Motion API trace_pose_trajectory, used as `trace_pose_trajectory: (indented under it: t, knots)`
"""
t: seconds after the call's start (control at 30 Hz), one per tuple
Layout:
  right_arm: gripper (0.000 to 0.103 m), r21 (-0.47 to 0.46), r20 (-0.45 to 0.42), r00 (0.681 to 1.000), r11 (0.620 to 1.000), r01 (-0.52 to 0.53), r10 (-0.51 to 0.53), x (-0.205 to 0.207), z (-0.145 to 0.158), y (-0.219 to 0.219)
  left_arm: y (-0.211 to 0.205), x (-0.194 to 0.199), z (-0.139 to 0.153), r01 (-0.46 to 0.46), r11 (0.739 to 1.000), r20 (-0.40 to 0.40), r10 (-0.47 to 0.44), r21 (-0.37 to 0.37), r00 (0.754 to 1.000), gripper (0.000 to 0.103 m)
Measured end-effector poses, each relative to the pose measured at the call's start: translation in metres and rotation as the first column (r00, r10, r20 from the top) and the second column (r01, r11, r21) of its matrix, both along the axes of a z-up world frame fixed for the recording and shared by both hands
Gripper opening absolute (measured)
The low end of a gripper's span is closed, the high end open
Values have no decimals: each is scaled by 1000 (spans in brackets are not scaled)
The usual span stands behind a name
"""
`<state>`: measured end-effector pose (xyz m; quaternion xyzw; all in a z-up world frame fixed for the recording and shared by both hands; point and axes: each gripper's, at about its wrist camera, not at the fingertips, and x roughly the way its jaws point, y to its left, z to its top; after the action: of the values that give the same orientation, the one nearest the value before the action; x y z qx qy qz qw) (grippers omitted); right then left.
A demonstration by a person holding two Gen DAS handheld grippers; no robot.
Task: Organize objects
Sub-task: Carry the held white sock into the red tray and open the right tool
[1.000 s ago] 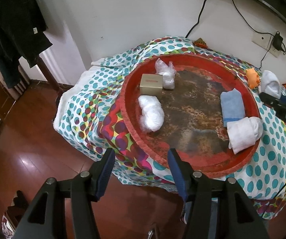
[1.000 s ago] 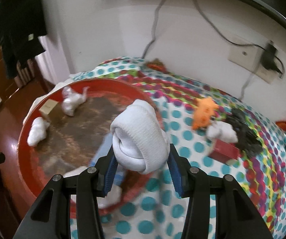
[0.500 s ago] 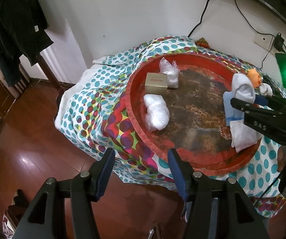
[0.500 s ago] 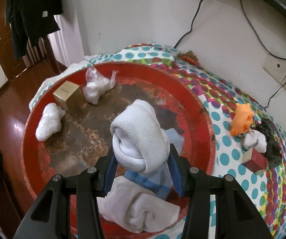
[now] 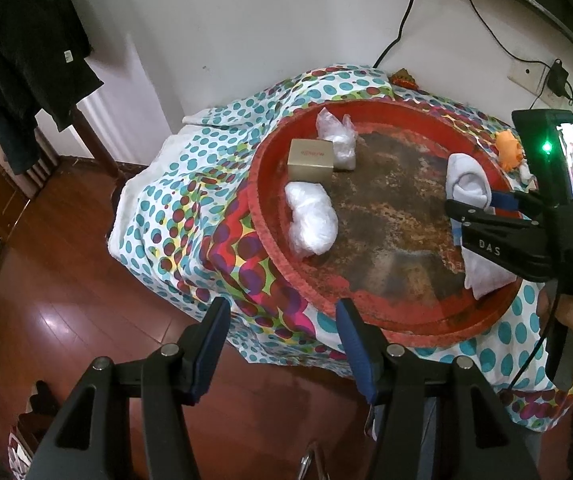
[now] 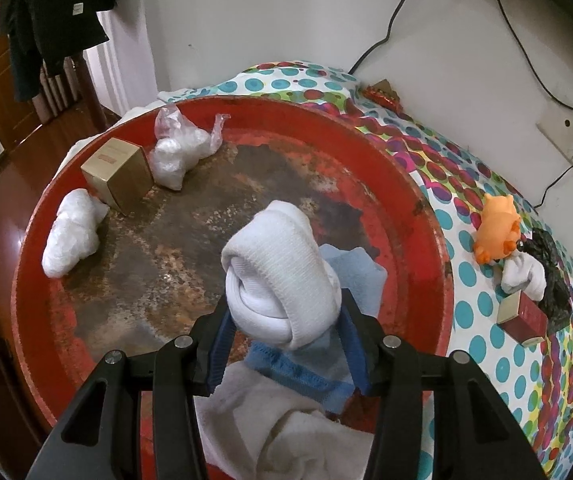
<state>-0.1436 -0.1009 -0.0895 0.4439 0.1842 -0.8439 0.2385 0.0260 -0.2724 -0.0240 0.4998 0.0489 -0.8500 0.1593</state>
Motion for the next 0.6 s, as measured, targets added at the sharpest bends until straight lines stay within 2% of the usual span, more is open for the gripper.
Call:
trace_pose_trajectory:
  t: [0.2,0.33,0.6]
  knots:
    - [50,-1,1,1000,1000,-1,1,0,1,0,4,-1,-2,10,1000,12,-10,-3,1000,56]
    - [66,-19,-20,1000,1000,2,-2,4,6,3,5,-2,-3,10,1000,17,-10,4,1000,56]
    - [68,-92,-48,999,996,2,-6,11,26,16,13,-4,-6,30,1000,32,-29,-6,999,56]
